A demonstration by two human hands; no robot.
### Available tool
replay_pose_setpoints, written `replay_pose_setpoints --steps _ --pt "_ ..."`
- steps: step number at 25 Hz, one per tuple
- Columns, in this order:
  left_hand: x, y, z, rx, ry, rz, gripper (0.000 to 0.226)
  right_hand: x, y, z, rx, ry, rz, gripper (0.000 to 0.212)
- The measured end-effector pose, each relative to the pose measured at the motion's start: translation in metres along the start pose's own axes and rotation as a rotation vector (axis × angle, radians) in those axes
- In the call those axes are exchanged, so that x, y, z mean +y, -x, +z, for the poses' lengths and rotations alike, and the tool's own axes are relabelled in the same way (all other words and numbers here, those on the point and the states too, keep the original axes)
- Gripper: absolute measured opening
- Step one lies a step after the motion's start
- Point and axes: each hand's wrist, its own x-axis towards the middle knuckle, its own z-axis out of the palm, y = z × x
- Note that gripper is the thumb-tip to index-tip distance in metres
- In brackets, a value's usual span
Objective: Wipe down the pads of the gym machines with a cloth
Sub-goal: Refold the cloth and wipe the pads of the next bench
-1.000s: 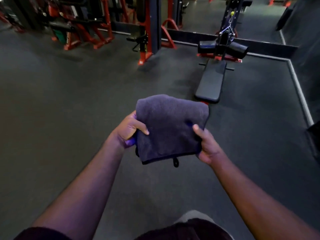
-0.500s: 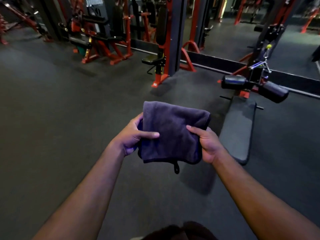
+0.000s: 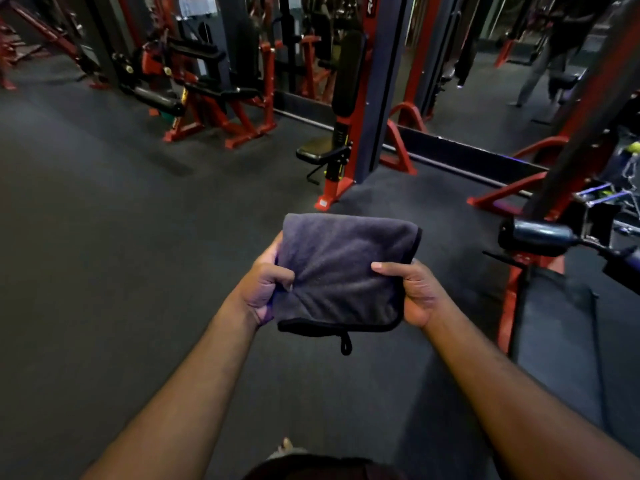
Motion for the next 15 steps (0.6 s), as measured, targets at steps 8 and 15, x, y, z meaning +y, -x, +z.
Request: replay_pose_setpoints --steps 8,15 --pt "0.080 -0.314 -0.030 0.128 -0.204 -0.024 0.067 -0.117 -0.250 -0.001 0.199 -0.146 -0.096 0.038" --pt "0.109 -0.565 -0.039 0.303 -0.193 0.170 0.064 -0.231 -0.494 -0.021 0.203 -0.126 -0.113 0.030"
